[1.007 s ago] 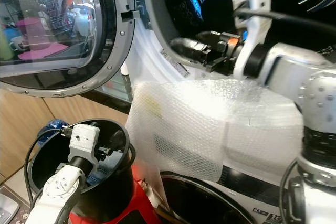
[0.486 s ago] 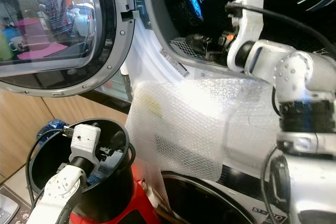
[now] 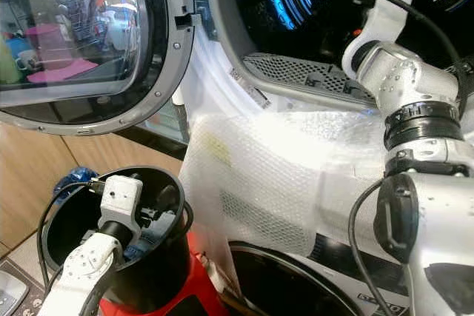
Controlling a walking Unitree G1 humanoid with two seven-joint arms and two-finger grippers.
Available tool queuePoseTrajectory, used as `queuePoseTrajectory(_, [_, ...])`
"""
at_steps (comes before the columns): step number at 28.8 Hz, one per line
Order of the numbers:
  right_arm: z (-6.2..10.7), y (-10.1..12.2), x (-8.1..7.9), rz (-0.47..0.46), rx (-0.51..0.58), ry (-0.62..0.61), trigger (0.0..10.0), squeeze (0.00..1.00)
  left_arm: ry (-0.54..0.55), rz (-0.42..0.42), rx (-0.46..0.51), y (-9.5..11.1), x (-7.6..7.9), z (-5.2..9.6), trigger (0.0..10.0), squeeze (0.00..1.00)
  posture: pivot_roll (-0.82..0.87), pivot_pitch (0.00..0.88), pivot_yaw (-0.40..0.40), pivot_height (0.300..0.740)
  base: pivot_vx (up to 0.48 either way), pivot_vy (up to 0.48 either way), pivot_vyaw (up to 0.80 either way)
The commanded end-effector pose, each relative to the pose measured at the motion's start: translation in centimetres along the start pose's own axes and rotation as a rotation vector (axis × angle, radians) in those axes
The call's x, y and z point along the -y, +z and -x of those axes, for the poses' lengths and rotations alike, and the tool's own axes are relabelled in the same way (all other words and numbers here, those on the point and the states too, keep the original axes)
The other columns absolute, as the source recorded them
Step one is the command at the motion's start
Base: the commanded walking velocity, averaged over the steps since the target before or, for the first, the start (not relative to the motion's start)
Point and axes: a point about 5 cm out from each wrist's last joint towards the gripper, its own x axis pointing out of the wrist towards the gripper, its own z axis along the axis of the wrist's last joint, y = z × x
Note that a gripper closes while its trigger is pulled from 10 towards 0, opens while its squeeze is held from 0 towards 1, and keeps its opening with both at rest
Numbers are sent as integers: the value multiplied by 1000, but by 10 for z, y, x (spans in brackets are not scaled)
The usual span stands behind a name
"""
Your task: Clothes washing
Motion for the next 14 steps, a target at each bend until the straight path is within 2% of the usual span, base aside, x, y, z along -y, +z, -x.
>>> queuePoseTrajectory(1, [5, 20, 16, -25, 86, -115, 10000, 0, -1, -6, -17, 0, -2, -1, 10000, 0, -39, 0, 88, 740, 0, 0, 0])
queuePoseTrajectory(2, [5, 20, 16, -25, 86, -115, 10000, 0, -1, -6, -17, 0, -2, -1, 10000, 0, -39, 0, 88, 740, 0, 0, 0])
queuePoseTrajectory(3, [8, 30, 22, -51, 147, -191, 10000, 0, 2, -8, -17, 0, -3, -1, 10000, 0, -39, 0, 92, 740, 0, 0, 0])
queuePoseTrajectory(4, [9, 34, 25, -34, 176, -224, 10000, 0, 2, -9, -17, 0, -3, -2, 10000, 0, -39, 0, 92, 740, 0, 0, 0])
queuePoseTrajectory(7, [16, 49, 37, -67, 259, -314, 10000, 0, 8, -12, -16, 1, -4, -2, 10000, 0, -30, 0, 93, 740, 0, 0, 0])
queuePoseTrajectory(10, [19, 53, 41, -89, 288, -345, 10000, 0, 12, -14, -17, 1, -5, -2, 10000, 0, -29, 0, 92, 740, 0, 0, 0])
queuePoseTrajectory(12, [17, 51, 38, -105, 282, -315, 10000, 0, 15, -15, -17, 1, -5, -1, 10000, 0, -23, 0, 88, 740, 0, 0, 0])
queuePoseTrajectory(14, [9, 41, 18, -80, 234, -167, 10000, 0, 17, -14, -17, 1, -5, 0, 10000, 0, -16, 0, 84, 740, 0, 0, 0])
